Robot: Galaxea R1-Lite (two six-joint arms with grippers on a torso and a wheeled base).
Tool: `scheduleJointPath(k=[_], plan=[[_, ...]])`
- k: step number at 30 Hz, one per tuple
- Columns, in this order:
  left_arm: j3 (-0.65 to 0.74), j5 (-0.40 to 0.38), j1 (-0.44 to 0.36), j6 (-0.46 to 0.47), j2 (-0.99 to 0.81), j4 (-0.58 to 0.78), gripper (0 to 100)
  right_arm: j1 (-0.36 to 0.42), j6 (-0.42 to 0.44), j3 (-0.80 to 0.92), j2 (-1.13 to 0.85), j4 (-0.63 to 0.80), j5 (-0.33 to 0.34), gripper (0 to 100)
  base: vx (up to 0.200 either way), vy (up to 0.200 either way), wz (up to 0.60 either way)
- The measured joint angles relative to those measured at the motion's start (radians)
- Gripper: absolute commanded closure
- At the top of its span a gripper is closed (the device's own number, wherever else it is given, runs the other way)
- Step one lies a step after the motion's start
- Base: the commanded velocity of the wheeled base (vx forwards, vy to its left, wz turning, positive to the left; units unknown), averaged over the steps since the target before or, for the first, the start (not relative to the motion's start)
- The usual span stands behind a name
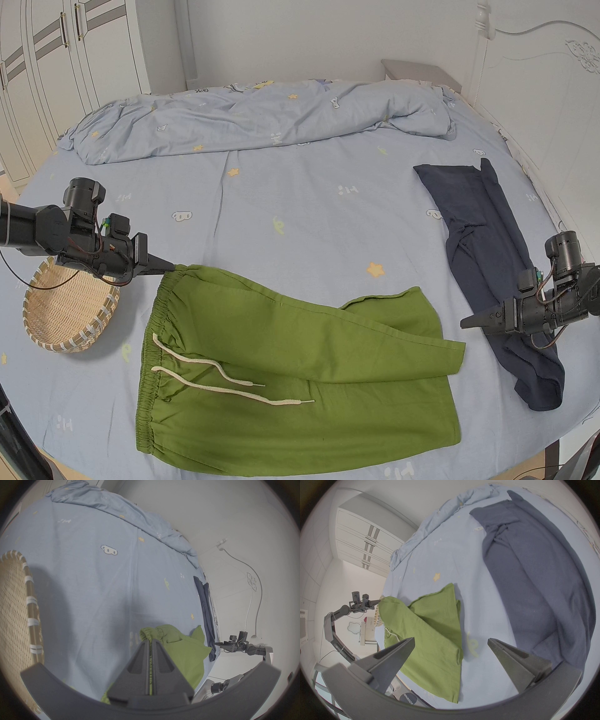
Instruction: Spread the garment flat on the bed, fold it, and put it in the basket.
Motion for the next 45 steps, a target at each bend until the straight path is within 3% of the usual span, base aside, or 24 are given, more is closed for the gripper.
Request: scheduleJointPath(k=[11, 23, 29, 30, 45], plan=[[-0.005, 0.001, -0.002, 0.001, 0.030, 0.000, 100, 0.022, 0.002, 0.033, 0.068, -0.052, 0.064, 0, 0.000, 0.000, 0.00], [-0.020, 0.001, 0.016, -0.001, 0.044, 0.001, 100, 0.094, 0.000, 0.131, 0.090, -0.197, 0.070, 0, 0.000, 0.000, 0.00], [-0.023, 0.001, 0.019, -0.001, 0.049, 0.001, 100, 0.098, 0.000, 0.140, 0.104, -0.204, 0.069, 0, 0.000, 0.000, 0.00], [-0.023, 0.001, 0.019, -0.001, 0.050, 0.001, 100, 0.099, -0.001, 0.140, 0.107, -0.203, 0.069, 100, 0.000, 0.000, 0.00], [-0.023, 0.001, 0.020, -0.001, 0.053, 0.000, 100, 0.086, 0.002, 0.150, 0.126, -0.254, 0.061, 100, 0.000, 0.000, 0.00]])
